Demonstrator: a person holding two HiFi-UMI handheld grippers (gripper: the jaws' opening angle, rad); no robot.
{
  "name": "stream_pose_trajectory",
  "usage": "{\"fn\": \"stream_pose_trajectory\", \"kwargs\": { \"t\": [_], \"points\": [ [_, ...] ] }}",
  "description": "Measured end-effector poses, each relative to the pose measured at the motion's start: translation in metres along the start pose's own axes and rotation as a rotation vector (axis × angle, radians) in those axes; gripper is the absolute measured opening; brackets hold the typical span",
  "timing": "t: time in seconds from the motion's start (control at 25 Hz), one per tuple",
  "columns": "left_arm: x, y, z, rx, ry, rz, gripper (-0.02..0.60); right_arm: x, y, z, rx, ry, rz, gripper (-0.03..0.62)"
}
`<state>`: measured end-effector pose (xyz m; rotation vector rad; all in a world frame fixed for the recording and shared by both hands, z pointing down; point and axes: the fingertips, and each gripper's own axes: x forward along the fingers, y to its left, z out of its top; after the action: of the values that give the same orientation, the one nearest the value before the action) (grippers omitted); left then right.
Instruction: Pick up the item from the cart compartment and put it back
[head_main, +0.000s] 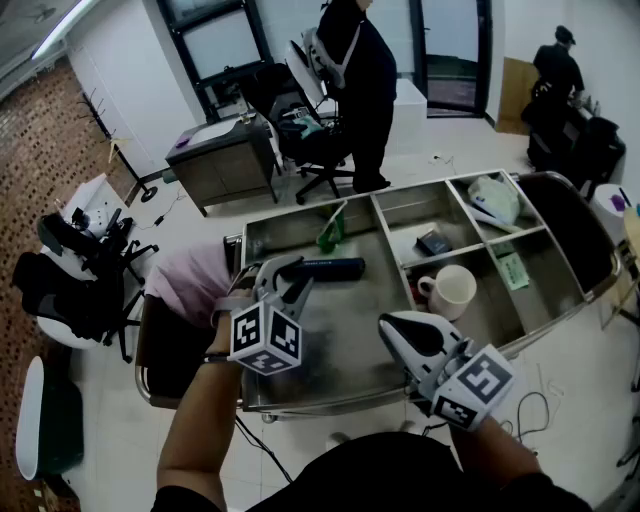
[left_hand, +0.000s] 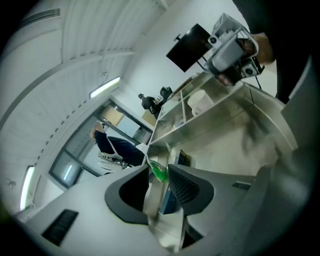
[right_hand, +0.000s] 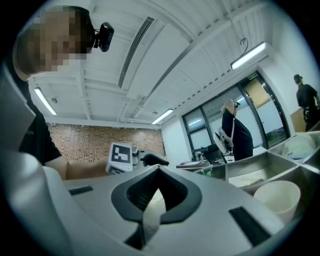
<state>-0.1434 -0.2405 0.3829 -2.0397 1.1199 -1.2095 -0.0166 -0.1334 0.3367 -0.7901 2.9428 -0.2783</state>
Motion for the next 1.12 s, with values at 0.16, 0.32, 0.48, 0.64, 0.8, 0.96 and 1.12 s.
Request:
{"fn": "stream_pose_trajectory", "kwargs": {
  "t": [0.16, 0.32, 0.48, 0.64, 0.8, 0.96, 1.12],
  "points": [
    [0.035, -0.004, -0.016, 0.090, 0.067, -0.107, 0.132, -0.003, -0.005, 0.003, -0.002, -0.004, -0.004, 0.020],
    [0.064, -0.025, -0.032, 0.134, 0.119, -0.283, 0.155, -0.007, -0.012, 0.002, 0.007, -0.002, -0.019, 0.020],
    [0.093, -0.038, -0.049, 0.218, 0.186, -0.384, 0.170, -0.010, -0.018, 0.001, 0.020, 0.000, -0.032, 0.020],
    [0.115, -0.040, -0.060, 0.208, 0.216, -0.443, 0.170, -0.011, -0.021, 0.003, 0.016, -0.021, -0.042, 0.020],
    [0.123, -0.051, -0.066, 0.197, 0.251, -0.551, 0.170, -0.016, -0.025, -0.001, 0.025, 0.001, -0.053, 0.020],
    [0.128, -0.066, -0.079, 0.218, 0.305, -0.655, 0.170, -0.019, -0.030, 0.001, 0.031, -0.015, -0.067, 0.020],
    [0.129, -0.067, -0.079, 0.179, 0.300, -0.687, 0.170, -0.021, -0.033, 0.000, 0.037, -0.015, -0.077, 0.020]
  ]
}}
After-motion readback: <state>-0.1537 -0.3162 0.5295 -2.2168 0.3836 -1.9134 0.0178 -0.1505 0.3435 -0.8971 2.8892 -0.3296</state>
